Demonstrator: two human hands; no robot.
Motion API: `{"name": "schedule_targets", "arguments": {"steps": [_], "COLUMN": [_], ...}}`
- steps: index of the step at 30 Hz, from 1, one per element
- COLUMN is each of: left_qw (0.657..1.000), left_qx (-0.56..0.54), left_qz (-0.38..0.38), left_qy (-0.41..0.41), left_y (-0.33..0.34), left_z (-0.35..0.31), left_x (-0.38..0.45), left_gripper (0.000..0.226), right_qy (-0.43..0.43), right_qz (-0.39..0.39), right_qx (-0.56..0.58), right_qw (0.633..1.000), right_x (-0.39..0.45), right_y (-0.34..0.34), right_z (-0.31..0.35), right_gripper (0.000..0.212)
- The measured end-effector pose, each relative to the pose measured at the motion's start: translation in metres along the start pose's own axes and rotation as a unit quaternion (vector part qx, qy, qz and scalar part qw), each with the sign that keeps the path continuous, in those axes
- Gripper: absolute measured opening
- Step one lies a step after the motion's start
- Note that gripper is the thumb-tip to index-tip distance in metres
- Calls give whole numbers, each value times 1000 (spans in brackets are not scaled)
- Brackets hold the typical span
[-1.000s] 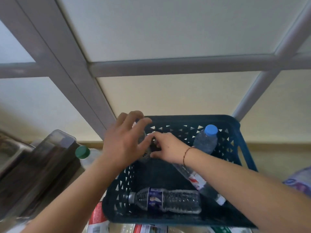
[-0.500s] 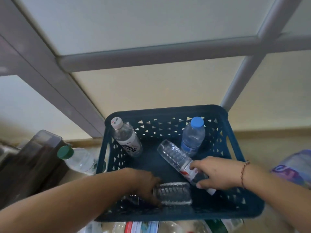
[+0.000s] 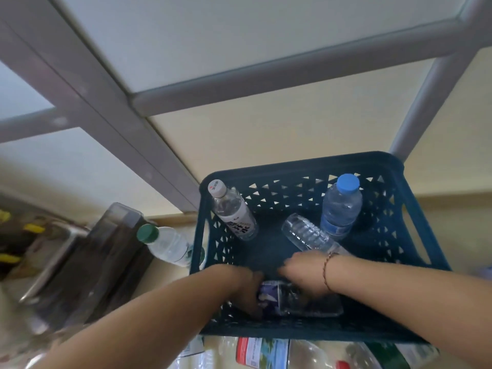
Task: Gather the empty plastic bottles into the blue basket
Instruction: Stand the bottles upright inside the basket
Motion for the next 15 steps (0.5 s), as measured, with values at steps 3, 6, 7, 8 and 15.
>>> {"name": "schedule_targets", "arguments": {"steps": [3, 6, 7, 8, 15], "left_qw": [1000, 980, 963, 943, 868], "left_qx": [-1, 36, 25, -5, -290], "left_qz": [-26, -196, -269, -333, -341], "left_qy": [0, -17, -16, -3, 213], "left_y": [-22, -71, -86, -95, -86], "left_z": [5, 12, 13, 12, -23], "left_x": [-20, -64, -84, -102, -98], "left_gripper": [67, 68, 66, 62, 61], "right_qy": [-4, -28, -36, -41, -73], "right_qz": [2, -89, -116, -135, -71], "right_qx": [52, 141, 188, 236, 280], "right_qw": [999, 986, 975, 962, 955], "right_x": [5, -3, -6, -9, -15], "right_y": [7, -17, -24, -29, -14], "right_z": [-2, -5, -6, -7, -10], "right_gripper": [68, 64, 64, 63, 55]}}
Point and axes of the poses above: each hand's wrist, its own x-axis towards the middle knuckle, its own y-axis out of the palm, z = x × y, the point moved 10 cm from there along x, towards the middle knuckle, and after that the axes turned 3 degrees about -y, right-handed, at the moved point
